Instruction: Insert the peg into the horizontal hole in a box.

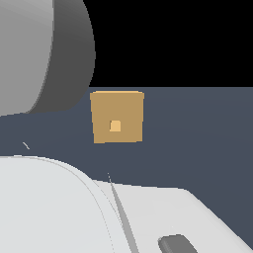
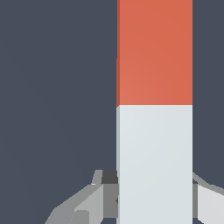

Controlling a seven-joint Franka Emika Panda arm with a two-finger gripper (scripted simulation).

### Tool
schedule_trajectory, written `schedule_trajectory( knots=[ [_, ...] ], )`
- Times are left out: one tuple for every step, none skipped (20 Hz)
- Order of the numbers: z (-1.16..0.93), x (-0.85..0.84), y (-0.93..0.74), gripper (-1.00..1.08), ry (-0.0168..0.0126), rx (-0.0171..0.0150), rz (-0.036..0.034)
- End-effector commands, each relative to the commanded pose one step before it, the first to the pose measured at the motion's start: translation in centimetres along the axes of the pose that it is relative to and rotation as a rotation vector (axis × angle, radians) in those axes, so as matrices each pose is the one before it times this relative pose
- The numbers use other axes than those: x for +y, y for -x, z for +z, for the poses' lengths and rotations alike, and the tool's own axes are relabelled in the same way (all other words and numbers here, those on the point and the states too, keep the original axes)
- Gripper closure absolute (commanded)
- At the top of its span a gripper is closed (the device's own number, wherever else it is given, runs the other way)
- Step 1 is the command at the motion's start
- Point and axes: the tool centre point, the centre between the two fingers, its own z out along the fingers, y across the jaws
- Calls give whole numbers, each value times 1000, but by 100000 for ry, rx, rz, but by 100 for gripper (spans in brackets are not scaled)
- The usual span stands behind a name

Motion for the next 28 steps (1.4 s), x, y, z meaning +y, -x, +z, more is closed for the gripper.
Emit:
schedule_trajectory(
  knots=[
    [-51,106,-331,108,34,27,142],
    [-37,46,-227,108,0,0,169],
    [-45,48,-272,108,0,0,229],
    [-54,61,-329,108,0,0,267],
    [-64,71,-385,108,1,-1,316],
    [-74,82,-445,108,1,-1,365],
    [-84,95,-506,108,1,-1,411],
    [-93,104,-562,108,1,-1,463],
    [-103,119,-622,108,1,-1,503],
    [-112,128,-674,108,1,-1,552],
    [-121,140,-729,108,1,-1,594],
    [-129,150,-779,108,1,-1,639],
    [-137,162,-830,108,1,-1,677],
    [-146,172,-877,108,1,-1,718],
    [-153,183,-922,108,1,-1,756],
    [-161,195,-968,108,2,-1,790],
    [-168,206,-1011,108,2,-1,826],
    [-174,216,-1043,108,1,-1,851],
    [-174,218,-1041,108,1,-1,849],
    [-172,220,-1033,108,1,-1,840],
    [-171,220,-1021,108,1,-1,834],
    [-170,222,-1012,108,1,-2,823],
    [-168,225,-1001,108,1,-2,814],
    [-166,226,-986,108,1,-2,802],
    [-161,222,-953,108,0,-2,774],
    [-152,211,-900,108,0,-2,731],
    [-143,200,-845,108,0,-3,685],
    [-134,192,-792,108,0,-3,640]
  ],
)
